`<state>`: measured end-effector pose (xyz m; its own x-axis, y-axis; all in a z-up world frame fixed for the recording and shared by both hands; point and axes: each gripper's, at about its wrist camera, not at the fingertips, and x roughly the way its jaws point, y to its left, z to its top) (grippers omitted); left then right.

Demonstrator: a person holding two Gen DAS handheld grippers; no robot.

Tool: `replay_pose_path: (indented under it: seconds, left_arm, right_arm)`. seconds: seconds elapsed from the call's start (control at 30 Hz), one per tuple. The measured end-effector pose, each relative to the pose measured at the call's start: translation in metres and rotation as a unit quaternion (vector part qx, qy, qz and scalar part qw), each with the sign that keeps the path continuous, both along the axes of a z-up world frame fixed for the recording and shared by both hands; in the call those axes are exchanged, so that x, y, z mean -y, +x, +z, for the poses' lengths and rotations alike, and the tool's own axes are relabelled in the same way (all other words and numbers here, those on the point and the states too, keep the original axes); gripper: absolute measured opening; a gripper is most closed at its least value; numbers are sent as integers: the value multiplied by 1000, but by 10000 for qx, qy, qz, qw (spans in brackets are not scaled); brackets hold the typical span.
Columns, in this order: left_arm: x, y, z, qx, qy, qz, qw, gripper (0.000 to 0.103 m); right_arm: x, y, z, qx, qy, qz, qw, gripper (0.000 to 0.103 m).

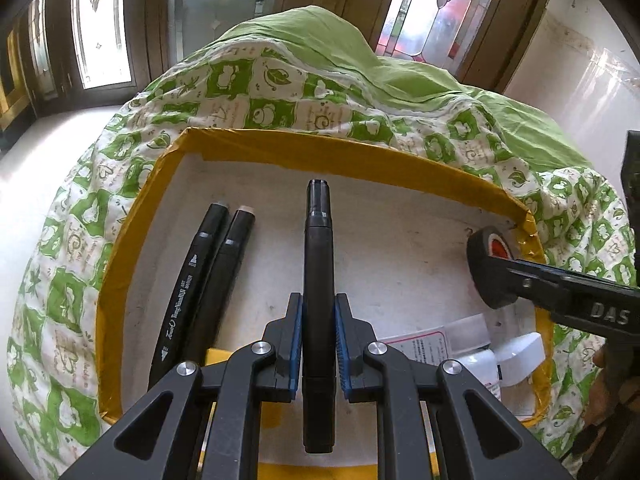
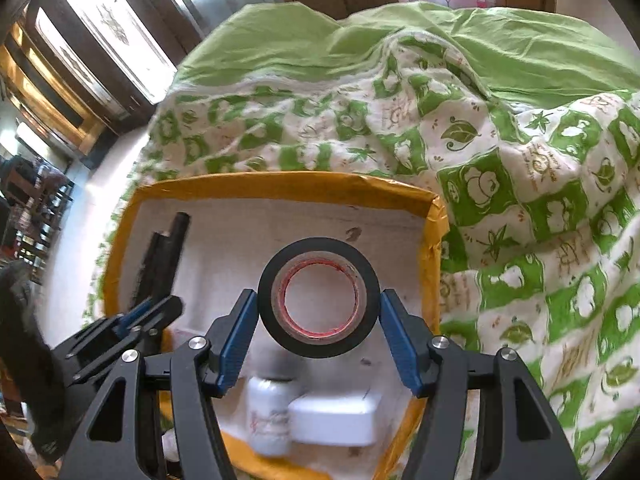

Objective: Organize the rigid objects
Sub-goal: 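Carry the marker with the left tool while the right tool carries the tape roll over the tray, then open the left tool to drop the marker while the right tool releases the tape roll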

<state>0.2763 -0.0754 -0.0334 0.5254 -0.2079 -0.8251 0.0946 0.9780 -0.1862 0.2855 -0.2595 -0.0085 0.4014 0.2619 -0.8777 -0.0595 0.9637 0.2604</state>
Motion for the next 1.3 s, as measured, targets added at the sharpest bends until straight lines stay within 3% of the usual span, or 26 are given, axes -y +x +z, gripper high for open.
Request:
replay_pose_path:
  seconds: [0.5,0.77,0.87,0.93,1.0,1.3]
  left_arm:
    - [14,-18,-5,50,432,-290,9986,14]
    - [15,-27,-6,74,466,-242,9986,16]
    - [15,-34,-2,123,490,-238,9984,34]
    - [15,-42,7,293,544,-189,9979,58]
    - [15,-52,16,435,553,-174,9974,64]
    - [9,-105,45,633,752,-353,9945,69]
  right_arm:
    - [-29,-1,-17,-66,-1013,373,9941,62]
    - [-24,-9,-14,-60,-769,200,9968,64]
    - [-16,-19,-6,29,-442,28,9990,65]
    - [-12,-27,2,162,-327,-55,9993,66]
    - [-7,-40,13,324,-189,-123,9992,67]
    - [8,-99,39,772,174,-218,9966,74]
